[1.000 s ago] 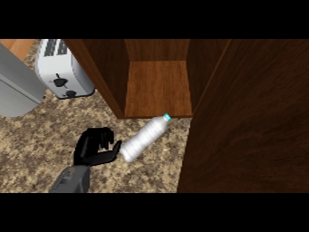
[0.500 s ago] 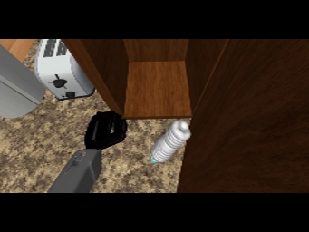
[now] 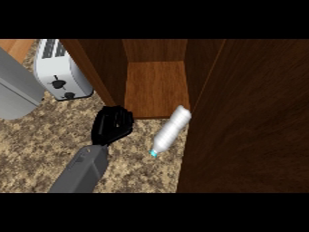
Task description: Pick up the bottled water, place it into the cabinet and close the cabinet
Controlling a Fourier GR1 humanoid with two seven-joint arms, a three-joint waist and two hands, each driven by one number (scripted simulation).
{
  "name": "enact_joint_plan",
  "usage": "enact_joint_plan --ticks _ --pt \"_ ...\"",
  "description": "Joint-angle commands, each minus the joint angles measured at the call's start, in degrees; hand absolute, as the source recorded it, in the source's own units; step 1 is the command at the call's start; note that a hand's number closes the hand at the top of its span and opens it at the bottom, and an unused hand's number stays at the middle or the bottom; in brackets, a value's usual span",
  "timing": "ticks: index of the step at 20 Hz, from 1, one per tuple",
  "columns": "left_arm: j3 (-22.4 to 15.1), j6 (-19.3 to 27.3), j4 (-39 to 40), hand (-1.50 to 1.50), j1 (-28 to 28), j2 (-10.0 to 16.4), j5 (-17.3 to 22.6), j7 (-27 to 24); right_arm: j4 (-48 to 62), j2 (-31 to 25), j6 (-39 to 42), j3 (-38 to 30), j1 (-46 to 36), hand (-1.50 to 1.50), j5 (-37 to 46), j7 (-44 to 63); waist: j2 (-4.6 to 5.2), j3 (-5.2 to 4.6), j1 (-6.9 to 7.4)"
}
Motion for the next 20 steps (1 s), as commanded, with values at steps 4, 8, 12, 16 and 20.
enact_joint_plan --ticks 4,8,12,16,20 --pt "-10.03 9.03 -5.91 1.50 -6.43 -1.28 7.04 3.36 -0.11 0.08 3.57 -4.55 0.40 -1.50 -11.13 -0.64 0.12 -0.21 -1.66" --pt "-10.75 12.76 -8.38 1.50 -9.70 -1.23 8.35 6.56 3.52 -1.47 4.96 -8.41 -1.24 -1.50 -13.86 -1.16 0.18 -0.17 -2.22" --pt "-12.92 17.72 -9.55 1.50 -11.06 -1.19 9.79 8.35 4.87 -2.22 6.54 -10.03 -1.12 -1.50 -16.04 -1.65 0.30 -0.18 -3.61" --pt "-13.64 22.74 -10.19 1.50 -12.38 -1.15 9.95 9.92 4.84 -3.10 6.32 -12.09 -2.22 -1.50 -18.95 -0.81 0.40 -0.22 -3.70" --pt "-14.48 28.26 -9.98 1.50 -13.46 -1.14 8.99 11.40 6.82 -3.69 9.22 -13.45 -0.68 -1.50 -20.95 -2.28 0.37 -0.07 -4.79"
